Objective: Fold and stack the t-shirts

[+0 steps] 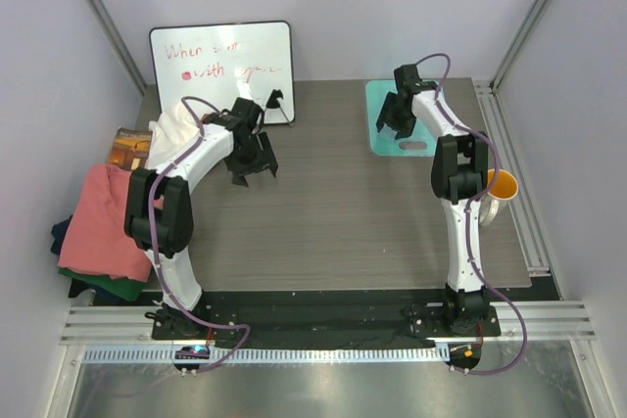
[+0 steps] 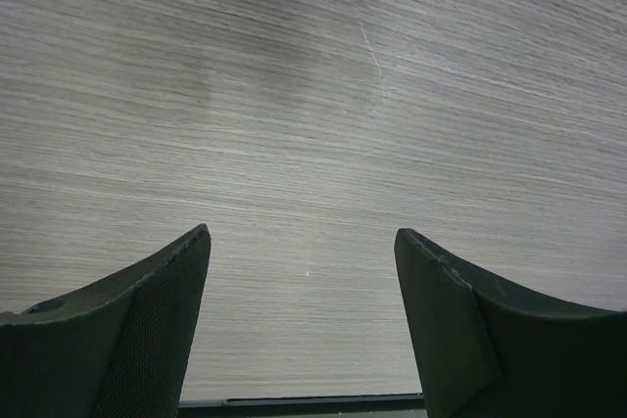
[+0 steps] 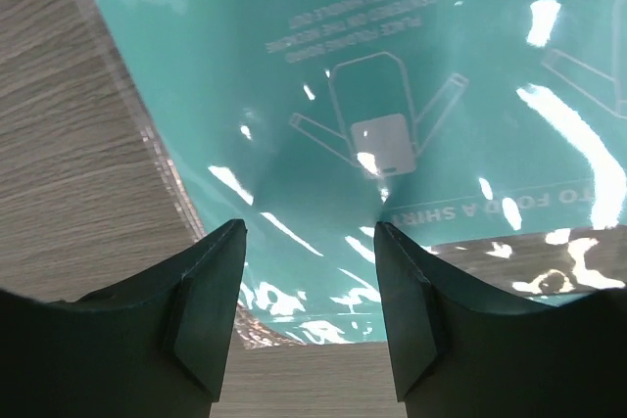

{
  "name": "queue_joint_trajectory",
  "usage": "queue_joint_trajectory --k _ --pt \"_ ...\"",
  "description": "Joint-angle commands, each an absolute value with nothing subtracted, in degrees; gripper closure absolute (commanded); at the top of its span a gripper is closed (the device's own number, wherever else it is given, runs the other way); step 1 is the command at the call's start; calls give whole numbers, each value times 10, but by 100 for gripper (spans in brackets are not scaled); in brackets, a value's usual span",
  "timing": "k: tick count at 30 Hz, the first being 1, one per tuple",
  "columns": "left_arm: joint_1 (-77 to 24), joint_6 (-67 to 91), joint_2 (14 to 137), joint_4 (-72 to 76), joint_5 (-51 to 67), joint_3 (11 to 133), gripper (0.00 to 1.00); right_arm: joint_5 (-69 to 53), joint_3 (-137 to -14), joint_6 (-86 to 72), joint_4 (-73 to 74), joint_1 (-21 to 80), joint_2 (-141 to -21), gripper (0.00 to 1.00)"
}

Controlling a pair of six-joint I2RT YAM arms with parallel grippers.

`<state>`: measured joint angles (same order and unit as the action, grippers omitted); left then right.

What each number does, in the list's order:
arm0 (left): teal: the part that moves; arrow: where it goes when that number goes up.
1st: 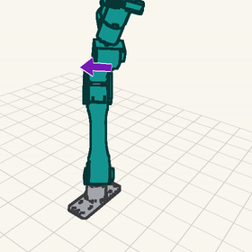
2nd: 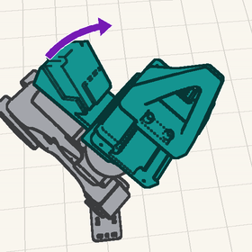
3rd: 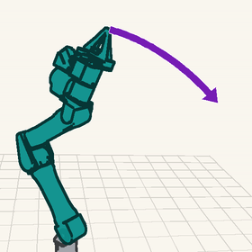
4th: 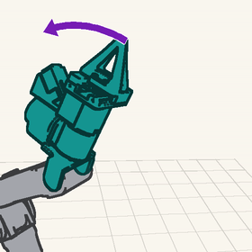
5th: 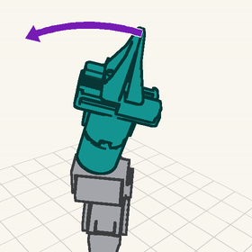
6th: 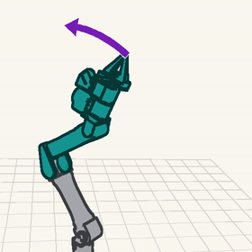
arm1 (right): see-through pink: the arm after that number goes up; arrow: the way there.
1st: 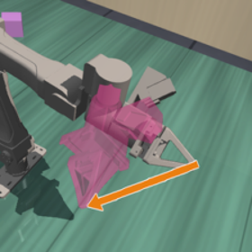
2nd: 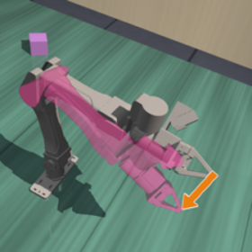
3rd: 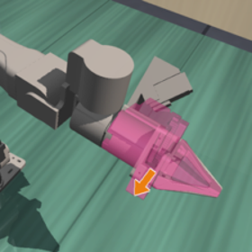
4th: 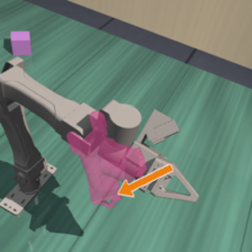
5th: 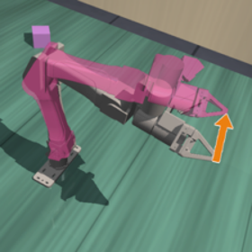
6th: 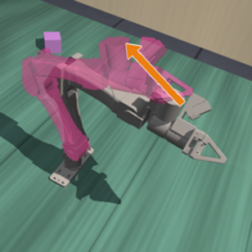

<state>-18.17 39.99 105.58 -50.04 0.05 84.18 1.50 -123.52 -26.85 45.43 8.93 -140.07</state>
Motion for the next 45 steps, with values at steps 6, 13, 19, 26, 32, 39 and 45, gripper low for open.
queue_joint_trajectory --k 6,13,19,26,32,39,45 --pt "-176 402 1027 -476 25 815 23 -126 -1331 -285 447 99 -1356 39" --pt "-176 413 1019 -461 40 797 23 -174 -1208 -296 371 119 -1254 38" --pt "-176 425 1023 -441 73 782 23 -143 -1103 -282 402 150 -1222 39" --pt "-180 426 1025 -432 89 759 23 -78 -937 -297 401 229 -1174 39" --pt "-185 428 1013 -424 108 719 24 -45 -896 -316 410 286 -1156 39" --pt "-196 439 962 -395 94 638 23 -19 -870 -336 431 316 -1156 39" --pt "-197 424 944 -396 53 637 23 -25 -816 -342 393 325 -1140 39"
